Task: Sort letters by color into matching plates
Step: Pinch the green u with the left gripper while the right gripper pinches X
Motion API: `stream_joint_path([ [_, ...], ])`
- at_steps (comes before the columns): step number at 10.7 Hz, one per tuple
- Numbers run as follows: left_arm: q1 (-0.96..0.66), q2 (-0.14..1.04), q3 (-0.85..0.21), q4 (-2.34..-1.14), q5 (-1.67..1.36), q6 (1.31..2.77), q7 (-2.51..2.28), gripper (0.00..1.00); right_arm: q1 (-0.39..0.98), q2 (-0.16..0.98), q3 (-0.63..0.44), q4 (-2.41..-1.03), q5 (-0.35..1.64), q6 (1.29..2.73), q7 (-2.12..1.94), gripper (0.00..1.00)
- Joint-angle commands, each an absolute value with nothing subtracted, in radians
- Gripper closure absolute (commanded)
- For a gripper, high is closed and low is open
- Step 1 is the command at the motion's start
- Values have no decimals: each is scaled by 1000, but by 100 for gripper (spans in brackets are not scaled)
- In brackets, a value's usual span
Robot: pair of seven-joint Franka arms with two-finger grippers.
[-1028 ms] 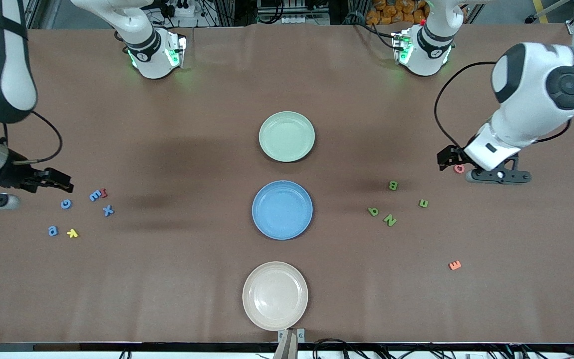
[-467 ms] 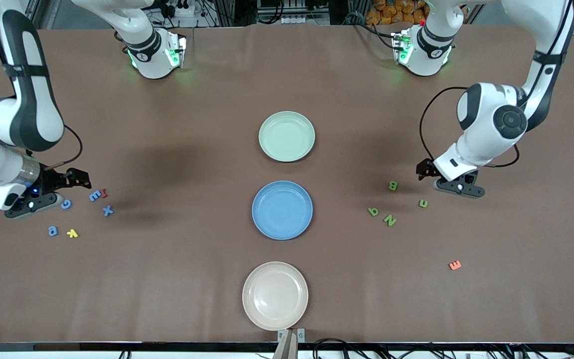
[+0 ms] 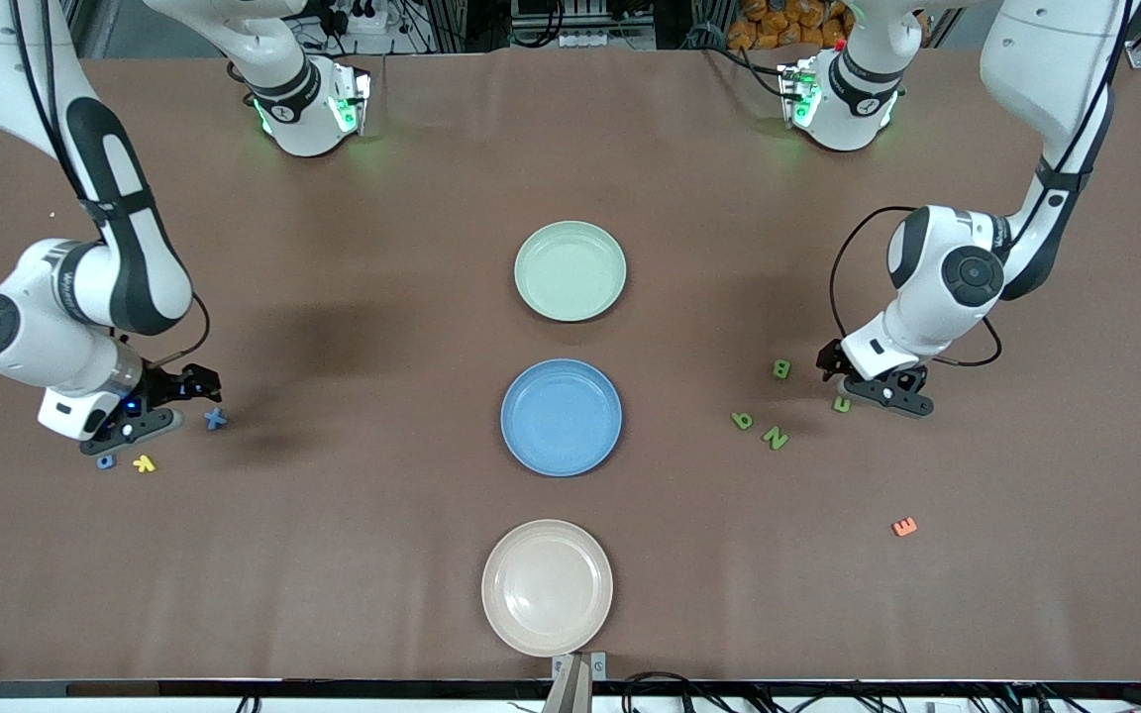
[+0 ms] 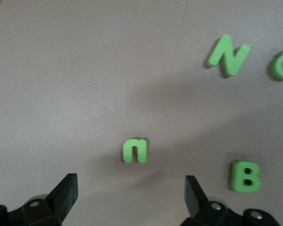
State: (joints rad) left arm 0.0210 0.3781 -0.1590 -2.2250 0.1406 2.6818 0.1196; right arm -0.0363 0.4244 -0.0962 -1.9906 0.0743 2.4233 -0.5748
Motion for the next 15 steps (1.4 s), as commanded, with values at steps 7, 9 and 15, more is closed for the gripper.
stream_joint_path([
  [7, 32, 532, -167, -2074, 218, 2642, 242, 0, -181, 540, 18, -2078, 83, 2706, -715, 0],
  [9, 35, 535, -167, -2074, 212, 2631, 242, 0, -179, 551, 18, -2085, 81, 2727, -716, 0],
  [15, 23, 522, -189, -2080, 129, 2597, 86, 100, -179, 543, 20, -2123, 80, 2749, -722, 32],
])
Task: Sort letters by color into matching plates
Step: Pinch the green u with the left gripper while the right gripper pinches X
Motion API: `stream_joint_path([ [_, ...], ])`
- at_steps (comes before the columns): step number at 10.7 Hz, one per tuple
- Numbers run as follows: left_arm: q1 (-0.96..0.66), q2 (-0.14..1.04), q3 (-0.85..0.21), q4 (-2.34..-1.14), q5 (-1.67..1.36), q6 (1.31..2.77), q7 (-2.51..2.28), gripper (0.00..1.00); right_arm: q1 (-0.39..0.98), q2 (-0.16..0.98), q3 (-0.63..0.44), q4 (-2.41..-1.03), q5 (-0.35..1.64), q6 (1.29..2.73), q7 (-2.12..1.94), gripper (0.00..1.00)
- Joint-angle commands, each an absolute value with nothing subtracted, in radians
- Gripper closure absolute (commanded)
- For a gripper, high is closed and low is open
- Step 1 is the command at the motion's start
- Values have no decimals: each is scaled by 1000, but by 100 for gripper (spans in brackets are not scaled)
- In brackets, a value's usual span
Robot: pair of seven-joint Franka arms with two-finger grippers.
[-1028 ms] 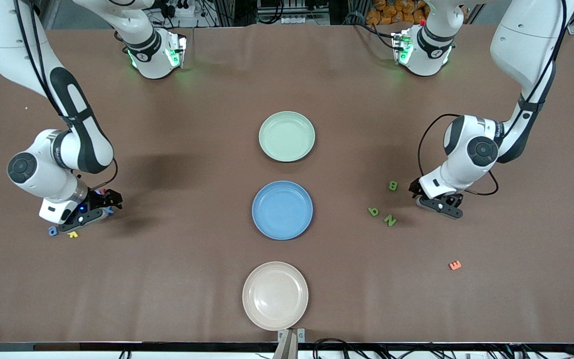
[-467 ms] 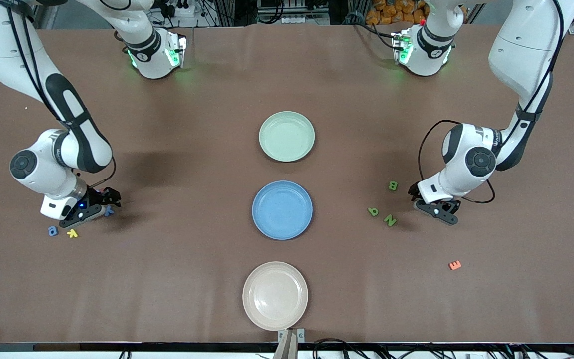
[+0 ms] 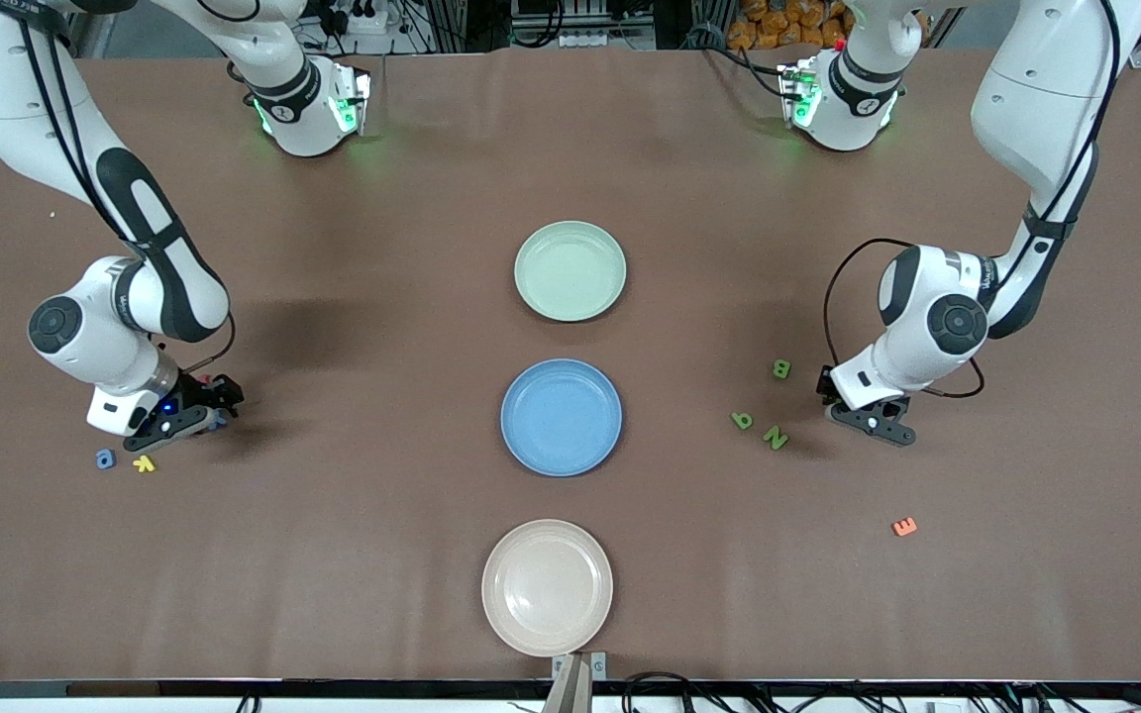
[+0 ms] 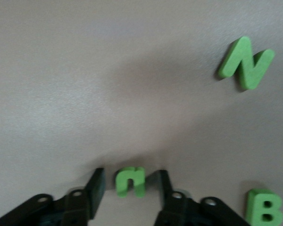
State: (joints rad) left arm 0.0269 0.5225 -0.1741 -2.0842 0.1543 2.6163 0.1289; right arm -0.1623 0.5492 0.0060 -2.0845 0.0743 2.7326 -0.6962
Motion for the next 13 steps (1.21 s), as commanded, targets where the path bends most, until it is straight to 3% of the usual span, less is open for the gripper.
stream_joint_path([
  [1, 21, 522, -187, -2080, 129, 2597, 80, 100, -179, 540, 20, -2125, 80, 2749, -727, 32],
  [8, 18, 463, -221, -2071, 117, 2496, 46, 100, -195, 509, 20, -2140, 80, 2741, -735, 43],
  [13, 5, 411, -441, -2059, 127, 2398, -396, 100, -193, 515, 20, -2140, 81, 2749, -733, 61],
])
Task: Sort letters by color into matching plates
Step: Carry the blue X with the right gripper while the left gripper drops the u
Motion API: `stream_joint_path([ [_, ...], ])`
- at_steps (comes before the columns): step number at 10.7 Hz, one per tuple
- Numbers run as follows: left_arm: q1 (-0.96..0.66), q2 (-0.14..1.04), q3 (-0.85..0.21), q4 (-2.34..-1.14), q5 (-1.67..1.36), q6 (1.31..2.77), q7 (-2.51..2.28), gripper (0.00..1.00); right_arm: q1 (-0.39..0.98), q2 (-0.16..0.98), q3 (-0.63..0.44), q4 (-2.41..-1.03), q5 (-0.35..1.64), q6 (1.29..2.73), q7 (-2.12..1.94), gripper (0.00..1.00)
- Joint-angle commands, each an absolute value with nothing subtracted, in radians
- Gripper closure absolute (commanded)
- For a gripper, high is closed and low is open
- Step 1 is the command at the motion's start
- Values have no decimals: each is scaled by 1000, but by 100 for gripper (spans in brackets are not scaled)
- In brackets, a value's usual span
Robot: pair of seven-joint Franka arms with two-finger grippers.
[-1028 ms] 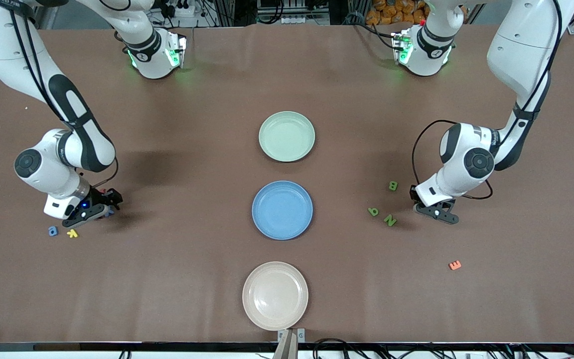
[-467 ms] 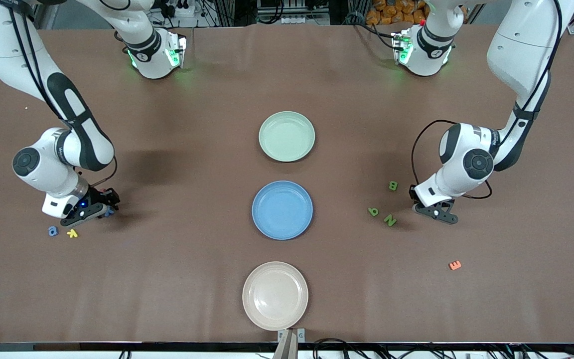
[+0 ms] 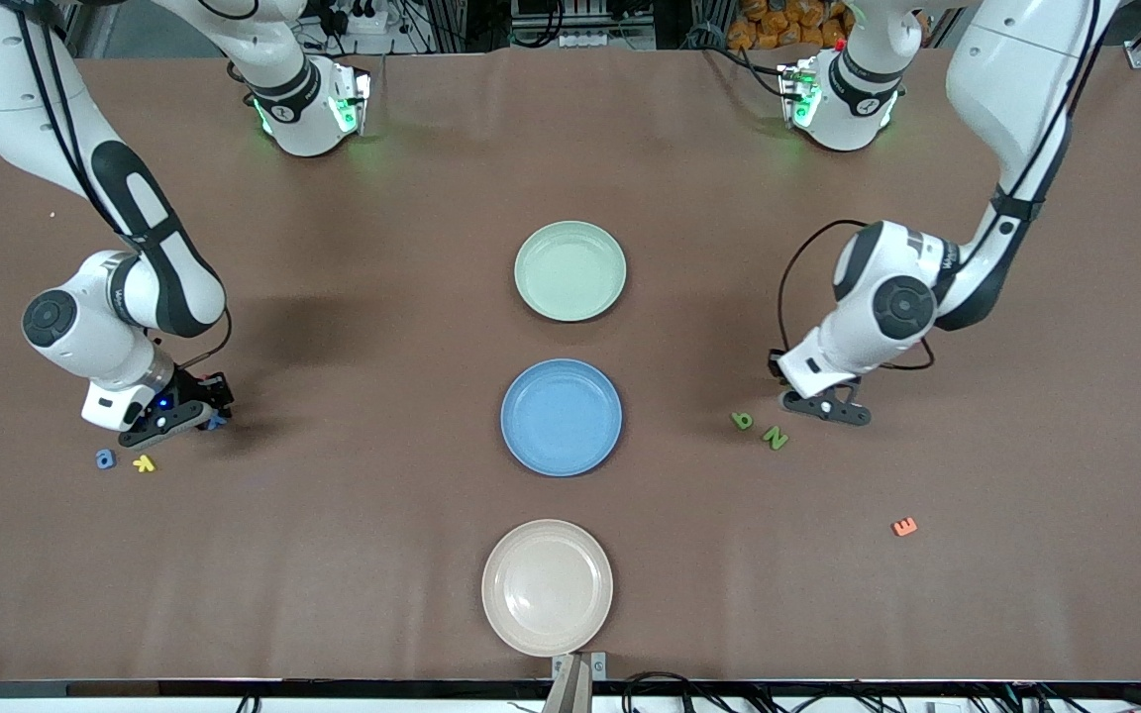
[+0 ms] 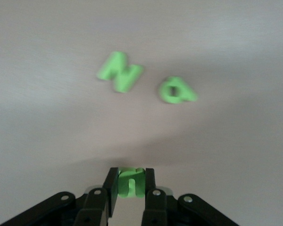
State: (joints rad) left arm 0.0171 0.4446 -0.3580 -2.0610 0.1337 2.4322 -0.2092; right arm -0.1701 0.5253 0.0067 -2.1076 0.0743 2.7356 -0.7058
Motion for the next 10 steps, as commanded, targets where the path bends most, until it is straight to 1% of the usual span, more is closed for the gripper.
stream_joint_path([
  [1, -24, 413, -463, -2033, 129, 2358, -481, 100, -193, 517, 20, -2138, 81, 2749, -735, 67],
  [3, -137, 432, -468, -1955, 127, 2284, -648, 100, -190, 518, 21, -2137, 81, 2749, -733, 80],
  [4, -187, 463, -468, -1924, 127, 2270, -720, 100, -190, 517, 21, -2135, 81, 2747, -732, 88],
  [5, -234, 486, -466, -1908, 129, 2263, -776, 100, -189, 517, 21, -2132, 83, 2741, -724, 91],
  [7, -323, 511, -465, -1887, 129, 2263, -881, 100, -187, 497, 31, -2126, 92, 2720, -712, 91],
  [8, -371, 515, -462, -1882, 129, 2255, -935, 100, -170, 471, 31, -2126, 101, 2705, -631, 91],
  [10, -464, 543, -456, -1879, 130, 2237, -1024, 100, -118, 436, 31, -2097, 103, 2625, -475, 90],
])
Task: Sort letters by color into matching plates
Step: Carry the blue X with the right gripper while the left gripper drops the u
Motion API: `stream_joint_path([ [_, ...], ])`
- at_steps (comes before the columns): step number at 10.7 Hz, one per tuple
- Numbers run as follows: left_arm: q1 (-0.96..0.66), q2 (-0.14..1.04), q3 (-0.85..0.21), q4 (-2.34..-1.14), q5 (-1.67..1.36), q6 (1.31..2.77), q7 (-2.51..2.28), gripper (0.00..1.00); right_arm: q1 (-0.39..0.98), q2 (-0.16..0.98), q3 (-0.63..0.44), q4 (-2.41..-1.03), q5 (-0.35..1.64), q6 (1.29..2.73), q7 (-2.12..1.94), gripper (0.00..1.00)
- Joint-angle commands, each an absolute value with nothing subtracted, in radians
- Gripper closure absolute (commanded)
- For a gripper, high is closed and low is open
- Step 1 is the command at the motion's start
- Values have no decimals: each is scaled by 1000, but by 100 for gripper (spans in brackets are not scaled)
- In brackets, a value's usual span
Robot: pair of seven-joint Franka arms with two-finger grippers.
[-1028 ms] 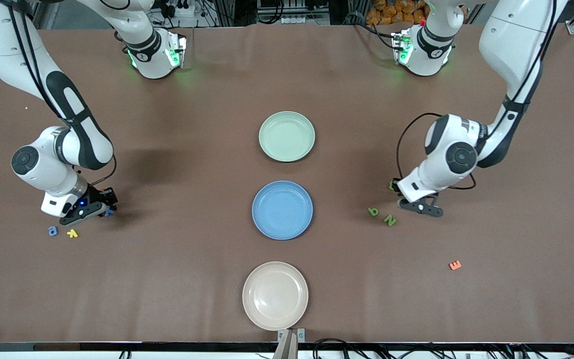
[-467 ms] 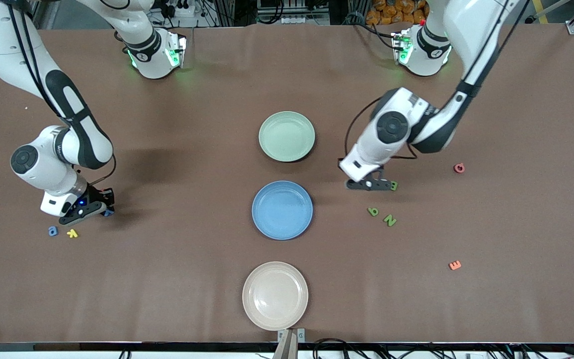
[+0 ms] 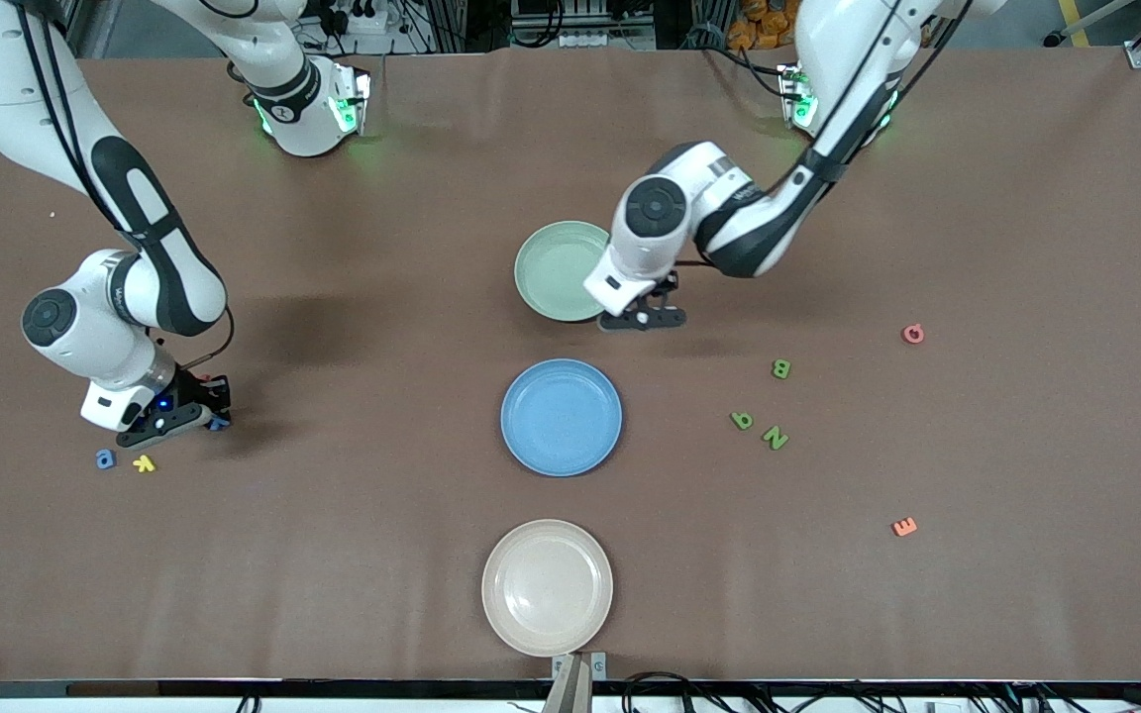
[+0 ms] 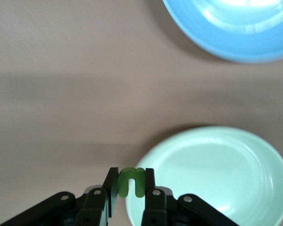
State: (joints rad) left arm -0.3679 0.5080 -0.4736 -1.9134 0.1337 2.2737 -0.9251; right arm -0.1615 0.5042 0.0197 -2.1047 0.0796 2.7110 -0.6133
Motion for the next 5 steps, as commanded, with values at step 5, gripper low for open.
stream_joint_path([
  [5, -526, 629, -454, -1789, 130, 2235, -1224, 82, 75, 414, 31, -2042, 106, 2565, 56, 89],
])
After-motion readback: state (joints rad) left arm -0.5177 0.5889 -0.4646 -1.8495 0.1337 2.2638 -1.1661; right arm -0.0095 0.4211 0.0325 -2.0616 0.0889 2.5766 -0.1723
